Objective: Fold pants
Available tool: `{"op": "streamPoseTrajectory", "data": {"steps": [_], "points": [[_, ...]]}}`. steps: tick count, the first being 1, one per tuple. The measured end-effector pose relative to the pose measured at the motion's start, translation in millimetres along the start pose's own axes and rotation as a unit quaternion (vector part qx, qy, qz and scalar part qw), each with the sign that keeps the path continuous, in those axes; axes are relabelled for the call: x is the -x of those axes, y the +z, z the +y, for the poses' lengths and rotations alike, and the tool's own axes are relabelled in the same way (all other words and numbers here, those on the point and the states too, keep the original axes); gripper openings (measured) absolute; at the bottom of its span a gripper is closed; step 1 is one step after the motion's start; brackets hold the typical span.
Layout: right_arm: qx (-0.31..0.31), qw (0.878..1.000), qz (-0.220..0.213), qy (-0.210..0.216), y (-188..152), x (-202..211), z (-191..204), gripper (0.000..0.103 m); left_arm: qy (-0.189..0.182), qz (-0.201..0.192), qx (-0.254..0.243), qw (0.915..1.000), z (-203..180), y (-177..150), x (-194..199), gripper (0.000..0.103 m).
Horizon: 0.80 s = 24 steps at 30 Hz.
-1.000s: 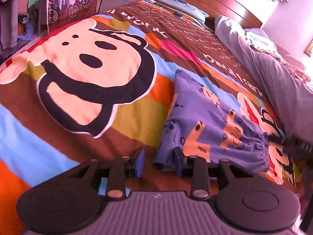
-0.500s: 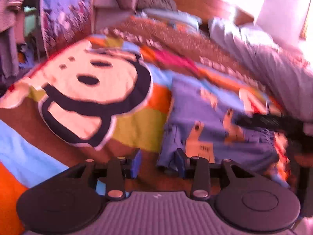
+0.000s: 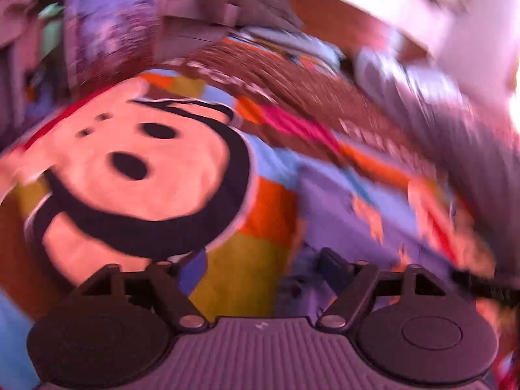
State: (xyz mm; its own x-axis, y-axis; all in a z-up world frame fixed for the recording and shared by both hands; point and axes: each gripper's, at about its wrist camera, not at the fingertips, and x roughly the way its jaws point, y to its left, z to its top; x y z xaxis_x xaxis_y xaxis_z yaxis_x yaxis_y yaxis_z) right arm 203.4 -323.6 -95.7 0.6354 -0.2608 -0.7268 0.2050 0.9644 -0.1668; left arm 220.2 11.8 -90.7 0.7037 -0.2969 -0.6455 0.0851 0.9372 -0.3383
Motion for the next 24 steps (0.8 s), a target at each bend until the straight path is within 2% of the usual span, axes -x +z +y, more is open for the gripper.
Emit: {"op": "streamPoseTrajectory", "data": {"steps": [1, 3, 7, 8, 9, 11, 12, 14, 17, 20, 24], "points": [[-0.005, 1.000, -0.011, 0.008, 2, 11, -2, 0.102, 0.009, -0.010, 0.020, 0.9997, 7, 1, 7, 0.091], [-0.008, 0.999, -0.034, 0.031, 4, 36, -3, 0.102, 0.022, -0.005, 0.034, 0.9992, 14, 2, 16, 0.094], [0.030, 0.997, -0.051, 0.048, -3, 66, 15, 0.102, 0.017, 0.042, 0.015, 0.9988, 16, -2, 27, 0.097], [0.037, 0.997, -0.043, 0.050, -8, 66, 16, 0.102, 0.027, 0.065, -0.009, 0.9975, 12, -5, 22, 0.100], [0.040, 0.998, -0.023, 0.047, -16, 59, 21, 0.102, 0.042, 0.093, -0.054, 0.9933, 5, -10, 18, 0.100], [0.016, 0.999, 0.033, 0.040, -30, 42, 25, 0.102, 0.068, 0.099, -0.131, 0.9840, -10, -20, 17, 0.101], [-0.028, 0.998, 0.038, 0.052, -39, 40, 20, 0.102, 0.083, 0.092, -0.157, 0.9798, -18, -25, 22, 0.102], [-0.087, 0.994, 0.034, 0.050, -44, 46, 12, 0.102, 0.098, 0.081, -0.209, 0.9695, -33, -35, 27, 0.103], [-0.089, 0.995, 0.023, 0.034, -46, 59, 16, 0.102, 0.104, 0.090, -0.267, 0.9539, -46, -45, 26, 0.102], [-0.065, 0.997, 0.020, 0.031, -50, 65, 22, 0.102, 0.104, 0.086, -0.270, 0.9534, -47, -47, 34, 0.102], [-0.086, 0.995, 0.026, 0.042, -62, 67, 16, 0.102, 0.087, 0.111, -0.224, 0.9642, -35, -38, 35, 0.103]]}}
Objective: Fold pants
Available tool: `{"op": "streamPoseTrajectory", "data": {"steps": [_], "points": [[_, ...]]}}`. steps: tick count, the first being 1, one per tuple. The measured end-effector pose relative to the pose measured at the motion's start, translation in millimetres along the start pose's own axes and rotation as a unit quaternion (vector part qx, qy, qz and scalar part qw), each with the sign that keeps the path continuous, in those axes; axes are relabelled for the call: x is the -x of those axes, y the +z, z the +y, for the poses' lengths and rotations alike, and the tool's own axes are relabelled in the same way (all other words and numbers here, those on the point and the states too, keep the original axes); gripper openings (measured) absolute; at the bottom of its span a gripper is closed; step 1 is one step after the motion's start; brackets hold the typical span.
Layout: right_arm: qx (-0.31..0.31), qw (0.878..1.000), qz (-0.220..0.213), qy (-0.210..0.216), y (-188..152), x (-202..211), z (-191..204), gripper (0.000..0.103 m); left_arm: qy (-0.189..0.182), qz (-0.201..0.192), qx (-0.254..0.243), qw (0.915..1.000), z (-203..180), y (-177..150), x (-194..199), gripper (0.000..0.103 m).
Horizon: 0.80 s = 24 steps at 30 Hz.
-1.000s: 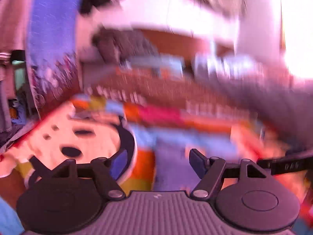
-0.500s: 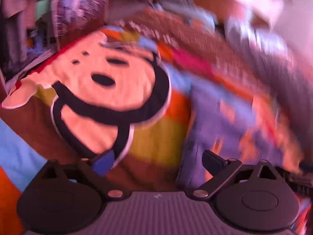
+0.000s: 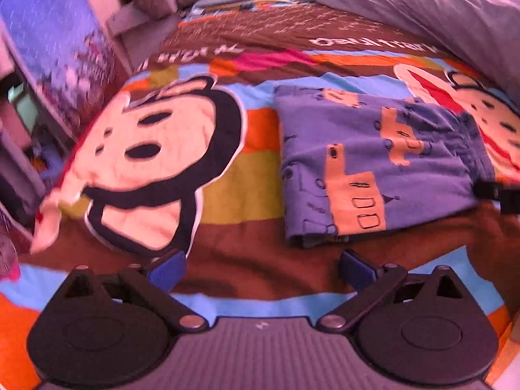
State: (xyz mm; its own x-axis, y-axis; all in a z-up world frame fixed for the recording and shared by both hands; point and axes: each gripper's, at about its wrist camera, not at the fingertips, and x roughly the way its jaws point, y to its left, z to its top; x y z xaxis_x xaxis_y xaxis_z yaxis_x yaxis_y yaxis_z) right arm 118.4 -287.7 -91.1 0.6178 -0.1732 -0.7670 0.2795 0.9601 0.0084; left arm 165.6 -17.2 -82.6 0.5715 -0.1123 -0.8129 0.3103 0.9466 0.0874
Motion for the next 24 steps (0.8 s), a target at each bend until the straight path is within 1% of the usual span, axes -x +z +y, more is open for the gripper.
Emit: {"op": "streamPoseTrajectory", "data": {"steps": [2, 3, 6, 10, 13, 16, 17, 18, 19, 20, 21, 22, 23, 24], "points": [[-0.025, 1.000, 0.003, 0.009, -7, 0, -7, 0.102, -0.007, 0.016, 0.027, 0.9995, 11, 1, -6, 0.103], [-0.033, 0.999, -0.002, 0.012, -11, 1, -8, 0.102, -0.009, 0.026, 0.039, 0.9988, 16, 1, -8, 0.103], [-0.024, 1.000, -0.008, 0.005, -14, 4, -4, 0.102, -0.014, 0.034, 0.058, 0.9977, 22, 3, -11, 0.103], [0.002, 1.000, -0.012, -0.013, -17, 5, 6, 0.102, -0.008, 0.035, 0.052, 0.9980, 24, 4, -11, 0.103], [0.017, 1.000, -0.007, -0.016, -18, 5, 10, 0.102, -0.019, 0.037, 0.037, 0.9985, 30, 9, -8, 0.103], [0.031, 0.999, 0.015, -0.003, -17, 9, 10, 0.102, -0.029, 0.018, 0.041, 0.9986, 46, 13, 0, 0.103], [0.031, 0.999, 0.014, 0.010, -16, 15, 8, 0.102, -0.035, 0.014, 0.050, 0.9980, 53, 15, 1, 0.103], [0.025, 0.999, -0.005, 0.036, -16, 25, 3, 0.102, -0.048, 0.010, 0.067, 0.9965, 62, 17, 1, 0.103], [0.020, 0.997, -0.039, 0.071, -15, 37, -3, 0.102, -0.080, 0.007, 0.098, 0.9919, 74, 19, 0, 0.103], [0.022, 0.993, -0.067, 0.098, -14, 47, -7, 0.102, -0.110, 0.006, 0.125, 0.9860, 82, 20, -1, 0.103], [0.029, 0.989, -0.089, 0.112, -11, 53, -10, 0.102, -0.147, 0.001, 0.157, 0.9766, 91, 21, -3, 0.103], [0.042, 0.987, -0.104, 0.118, -6, 56, -11, 0.102, -0.184, -0.010, 0.194, 0.9634, 99, 22, -4, 0.103], [0.054, 0.984, -0.116, 0.124, 0, 56, -12, 0.102, -0.205, -0.018, 0.219, 0.9537, 104, 23, -7, 0.103], [0.067, 0.981, -0.126, 0.132, 6, 52, -13, 0.102, -0.215, -0.024, 0.240, 0.9465, 106, 24, -11, 0.103]]}}
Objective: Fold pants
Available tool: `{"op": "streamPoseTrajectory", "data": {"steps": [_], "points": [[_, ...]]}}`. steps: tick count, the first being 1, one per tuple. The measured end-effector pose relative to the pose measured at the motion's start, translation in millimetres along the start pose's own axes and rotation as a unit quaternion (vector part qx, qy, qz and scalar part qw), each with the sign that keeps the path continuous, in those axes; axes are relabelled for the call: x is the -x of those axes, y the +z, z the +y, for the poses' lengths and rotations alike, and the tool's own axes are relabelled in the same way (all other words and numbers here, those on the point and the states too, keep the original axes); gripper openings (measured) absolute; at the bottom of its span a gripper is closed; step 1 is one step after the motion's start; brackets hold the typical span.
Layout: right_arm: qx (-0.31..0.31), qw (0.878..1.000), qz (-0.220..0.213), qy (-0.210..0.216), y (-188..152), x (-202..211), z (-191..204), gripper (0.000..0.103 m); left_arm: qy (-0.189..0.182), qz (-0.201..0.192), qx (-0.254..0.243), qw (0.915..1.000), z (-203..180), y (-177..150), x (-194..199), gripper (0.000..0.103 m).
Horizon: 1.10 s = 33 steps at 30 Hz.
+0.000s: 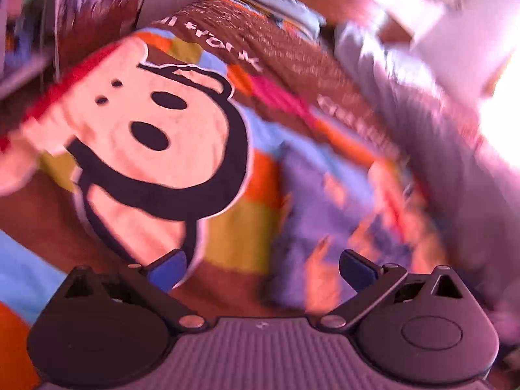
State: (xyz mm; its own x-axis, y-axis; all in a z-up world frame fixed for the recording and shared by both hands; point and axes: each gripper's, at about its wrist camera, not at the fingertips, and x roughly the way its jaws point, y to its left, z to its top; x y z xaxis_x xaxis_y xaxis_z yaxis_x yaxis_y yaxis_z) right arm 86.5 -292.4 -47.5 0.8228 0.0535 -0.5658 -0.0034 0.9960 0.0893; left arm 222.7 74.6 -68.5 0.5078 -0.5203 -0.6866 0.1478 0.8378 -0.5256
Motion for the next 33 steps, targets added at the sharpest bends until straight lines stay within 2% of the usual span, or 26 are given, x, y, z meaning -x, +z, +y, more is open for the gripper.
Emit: {"op": "streamPoseTrajectory", "data": {"steps": [2, 5, 7, 9, 11, 12, 14, 16, 20, 28, 29, 32, 33], "points": [[0.008, 1.000, -0.005, 0.004, 7, -17, -9, 0.102, 0.020, -0.016, 0.020, 0.9995, -1, 3, -12, 0.103], [-0.043, 0.999, 0.015, 0.007, 17, -59, -33, 0.102, 0.054, -0.017, -0.008, 0.9984, -11, 7, -39, 0.103], [-0.087, 0.995, 0.044, 0.034, 20, -87, -52, 0.102, 0.044, -0.002, -0.023, 0.9988, -17, 4, -54, 0.102], [-0.129, 0.984, 0.088, 0.081, 17, -114, -68, 0.102, 0.031, 0.005, -0.046, 0.9984, -22, -4, -61, 0.101], [-0.163, 0.973, 0.125, 0.105, 8, -131, -79, 0.102, 0.043, 0.009, -0.081, 0.9957, -33, -9, -63, 0.094], [-0.167, 0.972, 0.118, 0.113, 4, -132, -81, 0.102, 0.042, 0.012, -0.094, 0.9946, -37, -10, -63, 0.091], [-0.181, 0.969, 0.108, 0.125, 2, -129, -85, 0.102, 0.044, 0.020, -0.105, 0.9933, -42, -14, -62, 0.078], [-0.199, 0.965, 0.103, 0.135, 0, -127, -91, 0.102, 0.065, 0.019, -0.118, 0.9907, -48, -19, -61, 0.070], [-0.214, 0.958, 0.095, 0.169, 0, -124, -93, 0.101, 0.063, 0.025, -0.130, 0.9892, -52, -22, -58, 0.059], [-0.221, 0.958, 0.097, 0.156, 0, -126, -94, 0.082, 0.043, 0.058, -0.094, 0.9930, -38, -16, -57, 0.053], [-0.225, 0.957, 0.097, 0.154, -1, -126, -96, 0.078, 0.041, 0.059, -0.087, 0.9936, -37, -16, -57, 0.051], [-0.234, 0.955, 0.099, 0.153, -3, -128, -99, 0.050, 0.038, 0.064, -0.067, 0.9950, -33, -15, -56, 0.045], [-0.234, 0.955, 0.101, 0.151, -3, -129, -99, 0.048, 0.038, 0.065, -0.064, 0.9951, -33, -16, -55, 0.042]]}}
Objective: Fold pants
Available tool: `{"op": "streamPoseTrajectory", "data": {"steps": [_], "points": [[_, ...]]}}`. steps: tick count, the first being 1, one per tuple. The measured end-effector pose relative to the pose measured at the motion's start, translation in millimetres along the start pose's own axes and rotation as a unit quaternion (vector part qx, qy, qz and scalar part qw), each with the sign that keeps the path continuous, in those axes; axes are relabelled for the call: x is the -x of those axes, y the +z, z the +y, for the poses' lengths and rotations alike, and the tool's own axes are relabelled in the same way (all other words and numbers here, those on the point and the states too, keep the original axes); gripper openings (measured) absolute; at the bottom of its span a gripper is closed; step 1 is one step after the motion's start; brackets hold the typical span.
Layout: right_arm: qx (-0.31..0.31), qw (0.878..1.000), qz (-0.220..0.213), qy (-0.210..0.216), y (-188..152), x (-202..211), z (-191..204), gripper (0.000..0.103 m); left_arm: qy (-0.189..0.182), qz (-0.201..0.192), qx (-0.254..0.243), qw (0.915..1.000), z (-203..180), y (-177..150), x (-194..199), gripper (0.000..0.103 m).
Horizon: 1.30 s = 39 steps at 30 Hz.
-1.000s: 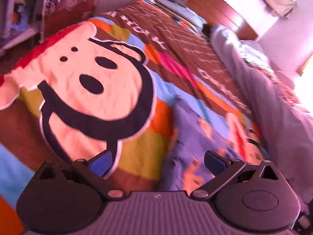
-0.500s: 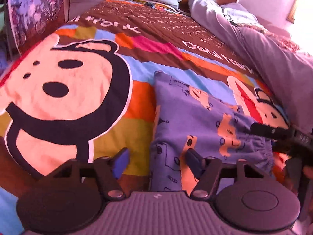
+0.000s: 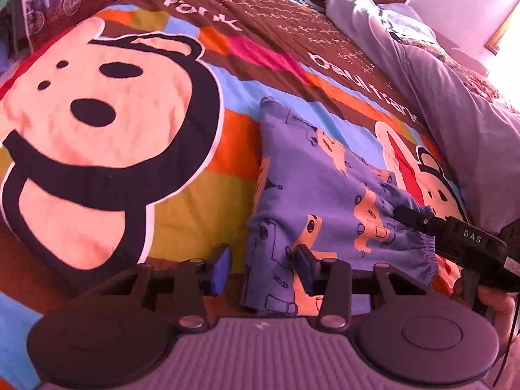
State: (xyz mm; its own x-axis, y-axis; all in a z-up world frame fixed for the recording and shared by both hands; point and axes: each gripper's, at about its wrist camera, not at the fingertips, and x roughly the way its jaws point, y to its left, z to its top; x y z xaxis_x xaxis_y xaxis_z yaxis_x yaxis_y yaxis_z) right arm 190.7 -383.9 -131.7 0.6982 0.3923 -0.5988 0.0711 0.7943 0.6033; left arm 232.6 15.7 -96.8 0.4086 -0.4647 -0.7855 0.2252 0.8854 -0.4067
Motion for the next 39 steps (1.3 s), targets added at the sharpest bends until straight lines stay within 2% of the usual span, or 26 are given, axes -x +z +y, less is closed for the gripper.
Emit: {"op": "streamPoseTrajectory", "data": {"steps": [2, 7, 11, 14, 19, 23, 26, 29, 32, 36, 39], "points": [[0.004, 1.000, -0.003, 0.004, 0, 1, 2, 0.042, -0.007, 0.004, 0.004, 1.0000, 0, 0, 1, 0.031], [0.023, 0.999, -0.009, -0.020, -2, 4, 11, 0.037, -0.002, 0.000, 0.000, 1.0000, -4, -1, 1, 0.021], [0.075, 0.995, -0.013, -0.067, -6, 2, 32, 0.036, -0.006, -0.008, 0.014, 0.9998, -3, -3, 4, 0.017], [0.139, 0.984, -0.018, -0.107, -12, 1, 54, 0.032, -0.007, -0.016, 0.013, 0.9998, -2, -5, 7, 0.015], [0.240, 0.958, -0.032, -0.152, -29, 3, 89, 0.024, -0.008, -0.036, 0.001, 0.9993, -6, -7, 18, 0.013], [0.260, 0.954, -0.048, -0.143, -33, 14, 108, 0.021, -0.022, -0.054, 0.016, 0.9982, 0, -3, 30, 0.012], [0.271, 0.951, -0.060, -0.134, -31, 19, 124, 0.020, 0.004, -0.100, 0.002, 0.9950, 4, 0, 46, 0.012], [0.291, 0.947, -0.078, -0.115, -31, 21, 143, 0.020, 0.005, -0.140, 0.015, 0.9899, 15, 7, 63, 0.012], [0.305, 0.942, -0.097, -0.101, -29, 14, 160, 0.020, 0.015, -0.176, 0.029, 0.9839, 27, 15, 77, 0.012], [0.313, 0.939, -0.118, -0.076, -23, -9, 185, 0.020, 0.041, -0.230, 0.042, 0.9714, 42, 20, 97, 0.012], [0.328, 0.934, -0.130, -0.058, -19, -29, 209, 0.020, 0.074, -0.253, 0.052, 0.9631, 55, 24, 105, 0.012]]}}
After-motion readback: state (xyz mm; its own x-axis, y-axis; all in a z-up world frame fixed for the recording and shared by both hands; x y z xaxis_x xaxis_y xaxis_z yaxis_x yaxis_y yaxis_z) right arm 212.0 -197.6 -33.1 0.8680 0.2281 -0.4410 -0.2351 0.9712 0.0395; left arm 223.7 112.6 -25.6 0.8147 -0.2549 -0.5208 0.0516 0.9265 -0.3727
